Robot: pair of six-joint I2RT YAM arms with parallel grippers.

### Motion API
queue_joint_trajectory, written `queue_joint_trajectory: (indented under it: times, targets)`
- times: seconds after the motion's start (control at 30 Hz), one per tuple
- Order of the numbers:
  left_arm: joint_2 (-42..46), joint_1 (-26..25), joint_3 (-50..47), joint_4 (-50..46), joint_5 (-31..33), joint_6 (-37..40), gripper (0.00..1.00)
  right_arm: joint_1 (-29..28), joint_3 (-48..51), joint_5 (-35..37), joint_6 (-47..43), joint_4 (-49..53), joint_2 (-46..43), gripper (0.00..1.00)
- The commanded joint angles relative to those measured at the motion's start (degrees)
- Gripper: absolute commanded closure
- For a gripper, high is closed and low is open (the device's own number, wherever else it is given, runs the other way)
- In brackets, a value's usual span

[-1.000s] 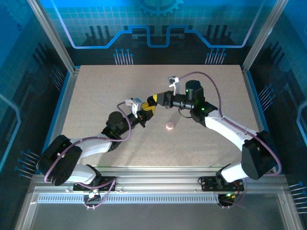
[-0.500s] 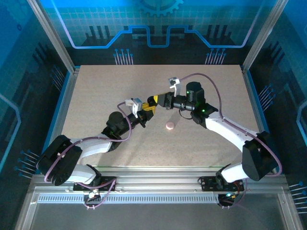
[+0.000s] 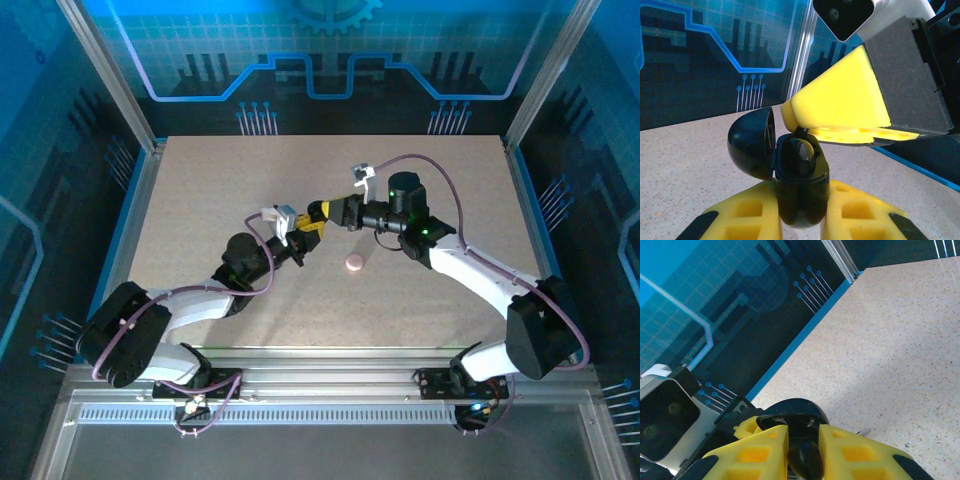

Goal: Insert the wireless bluetooth earbuds into the charging case

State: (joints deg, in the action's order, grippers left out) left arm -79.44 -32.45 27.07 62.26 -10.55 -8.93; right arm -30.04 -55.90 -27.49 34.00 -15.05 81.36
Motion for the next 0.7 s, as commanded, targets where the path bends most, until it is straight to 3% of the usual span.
queue_joint_trajectory:
  times: [0.0,0.33,0.47,0.67]
  targets:
    - [1.35,0.03,2.84,4.14,1.05,0.88,0.87,-0.35,0.22,-2.20,-1.22,3.89,-0.43,0.76]
    - [2.31,0.02,2.64,2.28,0.61,2.24,0.87,-0.19,-0.77,-2.13,-0.77,3.45,-0.46,0.60]
    - [2.62,0.02,2.50,1.67,0.81,2.60,0.87,0.15,-1.47,-1.40,-1.03,4.10,-1.07,0.59]
    - [2.62,0.21,1.79,-1.04,5.11,2.85,0.87,1.08,-3.65,3.25,-1.88,15.48,-0.02,0.54]
